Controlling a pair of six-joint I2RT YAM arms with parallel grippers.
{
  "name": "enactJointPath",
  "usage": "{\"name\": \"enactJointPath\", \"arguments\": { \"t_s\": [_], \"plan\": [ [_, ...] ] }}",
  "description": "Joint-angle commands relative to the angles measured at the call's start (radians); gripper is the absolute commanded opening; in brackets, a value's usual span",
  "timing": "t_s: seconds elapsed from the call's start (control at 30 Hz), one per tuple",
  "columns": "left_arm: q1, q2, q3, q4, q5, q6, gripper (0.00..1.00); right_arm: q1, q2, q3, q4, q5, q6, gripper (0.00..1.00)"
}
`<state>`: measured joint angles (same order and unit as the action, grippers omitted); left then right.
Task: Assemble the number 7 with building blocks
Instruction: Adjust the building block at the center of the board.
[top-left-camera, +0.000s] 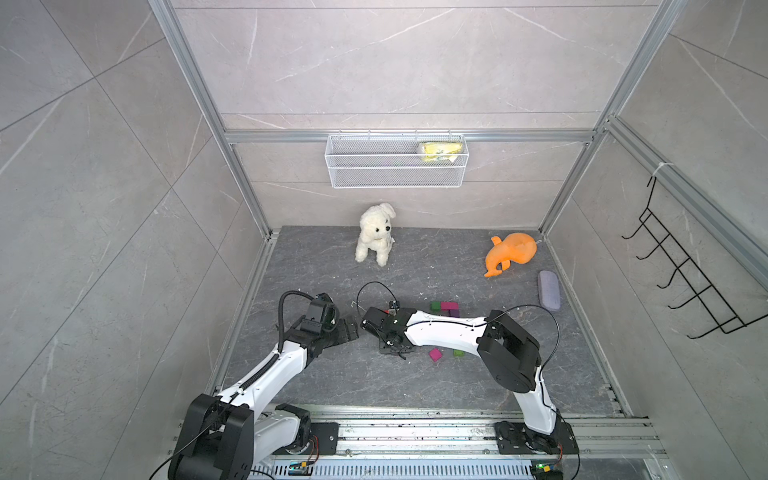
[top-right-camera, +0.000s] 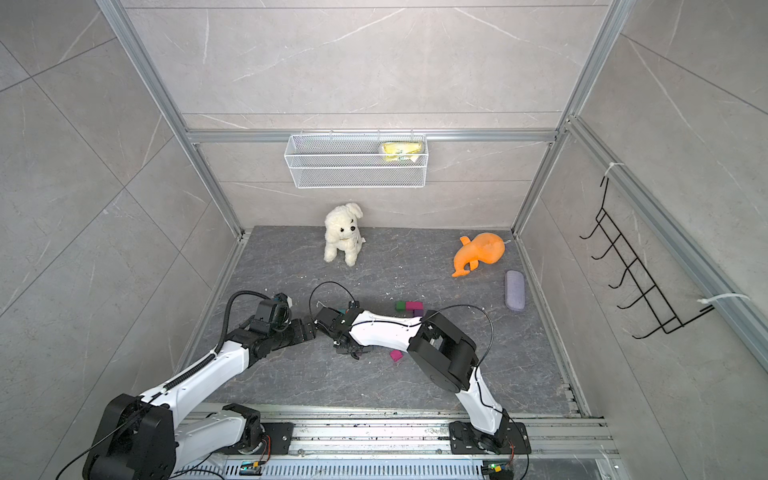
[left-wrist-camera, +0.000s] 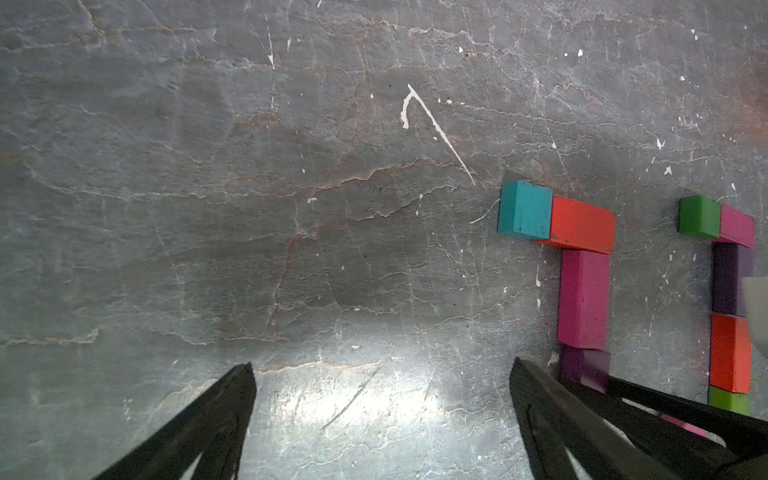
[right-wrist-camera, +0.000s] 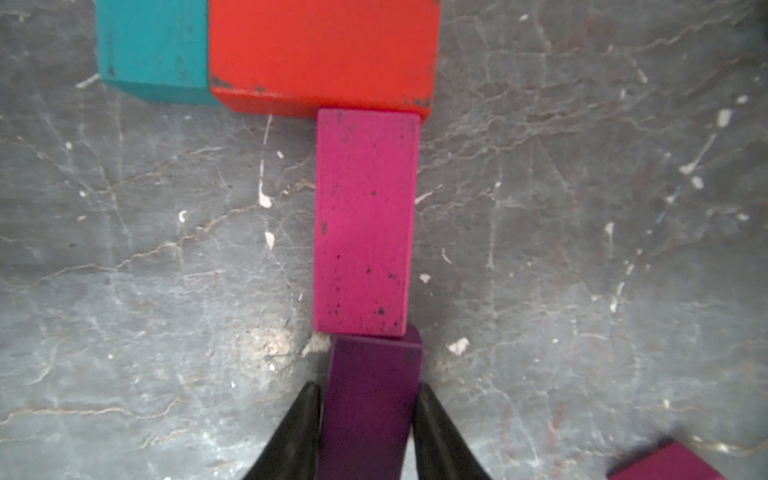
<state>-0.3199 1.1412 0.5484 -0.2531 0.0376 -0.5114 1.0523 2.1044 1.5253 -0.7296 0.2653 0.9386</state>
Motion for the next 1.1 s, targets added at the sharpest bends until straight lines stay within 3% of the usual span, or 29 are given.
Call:
{"name": "enactJointPath", "arguments": {
  "t_s": [0.0, 1.07],
  "plan": [
    [0.007, -0.01, 0.005, 0.02, 0.022, 0.016, 1.0, -0.003, 0.019, 0.033, -0.012, -0.006, -0.024, 0.38],
    [0.007, -0.022, -0.001, 0.009, 0.025, 0.024, 1.0, -0.009, 0.044, 0.053, -0.039, 0.008, 0.011, 0.39]
  ]
}}
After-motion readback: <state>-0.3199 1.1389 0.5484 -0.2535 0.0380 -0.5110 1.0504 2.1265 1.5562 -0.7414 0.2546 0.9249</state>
